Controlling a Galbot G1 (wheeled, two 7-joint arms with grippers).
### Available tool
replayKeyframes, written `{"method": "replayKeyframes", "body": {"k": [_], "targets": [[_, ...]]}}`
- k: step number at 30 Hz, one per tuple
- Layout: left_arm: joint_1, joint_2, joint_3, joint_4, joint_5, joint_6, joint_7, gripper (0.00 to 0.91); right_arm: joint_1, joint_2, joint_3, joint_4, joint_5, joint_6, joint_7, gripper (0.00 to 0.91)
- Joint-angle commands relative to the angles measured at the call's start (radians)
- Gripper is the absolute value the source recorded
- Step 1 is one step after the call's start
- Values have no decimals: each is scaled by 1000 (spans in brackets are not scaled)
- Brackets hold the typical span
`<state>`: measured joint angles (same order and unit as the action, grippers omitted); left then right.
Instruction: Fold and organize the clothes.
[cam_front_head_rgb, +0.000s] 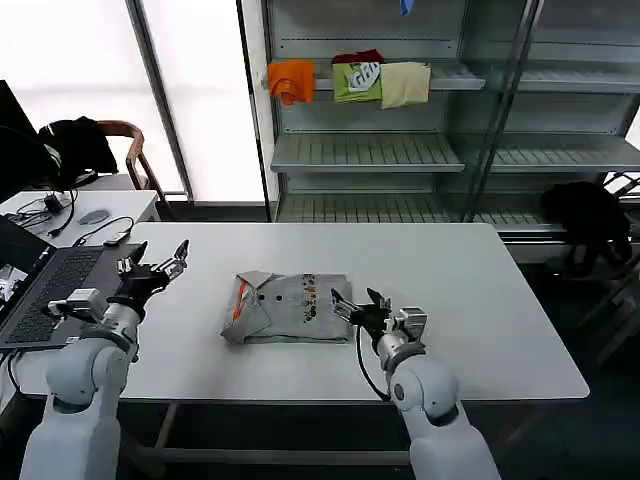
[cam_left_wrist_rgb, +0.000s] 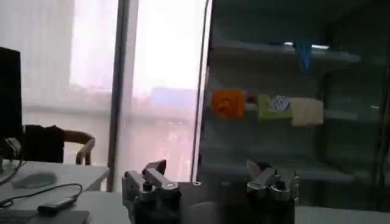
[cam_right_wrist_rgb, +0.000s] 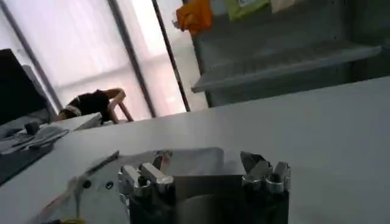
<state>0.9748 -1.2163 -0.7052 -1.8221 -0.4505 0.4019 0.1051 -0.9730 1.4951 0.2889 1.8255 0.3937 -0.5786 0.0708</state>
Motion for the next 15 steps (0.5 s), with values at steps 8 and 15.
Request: {"method": "replayKeyframes", "body": {"k": [8, 15], "targets": [[-1, 17, -24, 27, -2, -1, 18, 907, 41, 33, -26, -165, -86, -1, -6, 867], [-4, 22, -27, 39, -4, -1, 25, 907, 46, 53, -36, -194, -130, -1, -26, 413]]}}
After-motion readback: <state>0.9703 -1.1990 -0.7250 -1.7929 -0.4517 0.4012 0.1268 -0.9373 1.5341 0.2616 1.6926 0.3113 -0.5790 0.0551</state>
